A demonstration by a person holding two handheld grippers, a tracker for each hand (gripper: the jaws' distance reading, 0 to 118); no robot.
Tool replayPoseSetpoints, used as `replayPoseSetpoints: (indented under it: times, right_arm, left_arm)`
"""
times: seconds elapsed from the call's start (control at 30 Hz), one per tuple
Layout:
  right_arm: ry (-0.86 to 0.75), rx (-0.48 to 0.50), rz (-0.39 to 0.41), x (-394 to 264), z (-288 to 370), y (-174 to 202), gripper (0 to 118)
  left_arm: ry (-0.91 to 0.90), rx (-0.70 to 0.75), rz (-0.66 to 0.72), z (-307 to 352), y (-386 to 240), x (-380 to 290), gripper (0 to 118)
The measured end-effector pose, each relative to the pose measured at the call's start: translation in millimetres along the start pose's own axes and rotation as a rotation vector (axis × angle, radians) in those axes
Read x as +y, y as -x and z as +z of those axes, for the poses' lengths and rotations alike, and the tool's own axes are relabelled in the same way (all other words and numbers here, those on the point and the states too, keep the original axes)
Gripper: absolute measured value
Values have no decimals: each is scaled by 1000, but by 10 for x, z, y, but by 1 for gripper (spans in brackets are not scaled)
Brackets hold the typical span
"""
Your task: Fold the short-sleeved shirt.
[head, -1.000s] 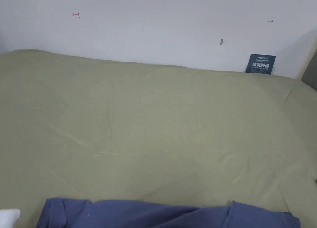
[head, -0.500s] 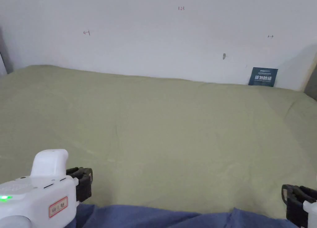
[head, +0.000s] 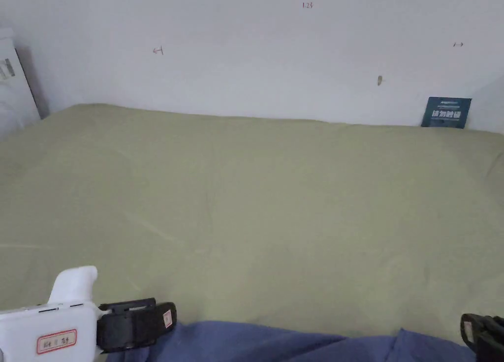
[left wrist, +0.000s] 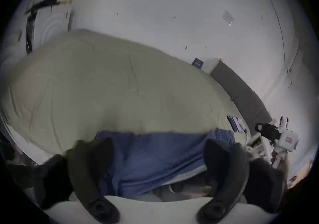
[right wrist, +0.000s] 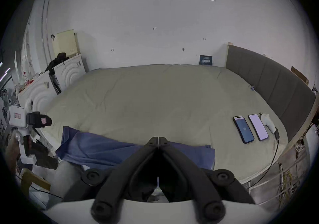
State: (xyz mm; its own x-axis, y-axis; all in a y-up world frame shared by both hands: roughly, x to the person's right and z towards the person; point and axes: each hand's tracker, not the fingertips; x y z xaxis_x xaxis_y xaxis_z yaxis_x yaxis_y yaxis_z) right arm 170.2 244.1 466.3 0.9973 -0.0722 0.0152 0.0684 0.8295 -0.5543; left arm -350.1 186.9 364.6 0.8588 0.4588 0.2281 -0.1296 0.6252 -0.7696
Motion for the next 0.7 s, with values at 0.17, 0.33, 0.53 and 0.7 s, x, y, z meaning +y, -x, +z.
replayPoseSetpoints:
  times: [0.17, 0.33, 0.53, 0.7]
  right_arm:
    - [13, 12, -31, -4, -7, -24, 0]
    - [34, 22, -31, -9, -70, -9, 0]
    - [67, 32, -41, -30, -158, 37, 0]
    - [104, 36, -31, -80, -255, 72, 0]
  left_arm:
    - [103, 27, 60, -253, 486, -180, 111]
    - [172, 70, 123, -635, 857, -318, 111]
    - [171, 58, 178, -720, 880, -340, 111]
    - [156, -18, 238, -708, 887, -270, 75]
